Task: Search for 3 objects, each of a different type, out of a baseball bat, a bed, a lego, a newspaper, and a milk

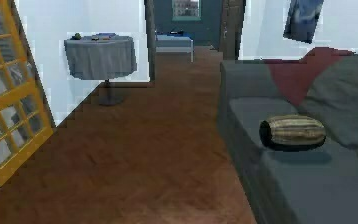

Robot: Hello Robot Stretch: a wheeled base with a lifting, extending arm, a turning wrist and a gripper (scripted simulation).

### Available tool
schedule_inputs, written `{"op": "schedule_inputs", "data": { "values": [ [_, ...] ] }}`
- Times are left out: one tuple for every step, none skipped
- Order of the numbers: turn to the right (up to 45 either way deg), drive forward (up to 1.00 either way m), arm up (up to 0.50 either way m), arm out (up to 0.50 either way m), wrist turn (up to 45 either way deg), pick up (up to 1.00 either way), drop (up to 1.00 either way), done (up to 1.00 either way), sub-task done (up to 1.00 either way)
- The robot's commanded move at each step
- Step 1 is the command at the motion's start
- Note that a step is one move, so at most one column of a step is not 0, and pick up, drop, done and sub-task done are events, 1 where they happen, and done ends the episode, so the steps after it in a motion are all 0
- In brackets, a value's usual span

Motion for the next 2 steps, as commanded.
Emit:
{"op": "schedule_inputs", "data": {
  "values": [
    [0.0,1.0,0.0,0.0,0.0,0.0,0.0,0.0,0.0],
    [0.0,1.0,0.0,0.0,0.0,0.0,0.0,0.0,0.0]
  ]
}}
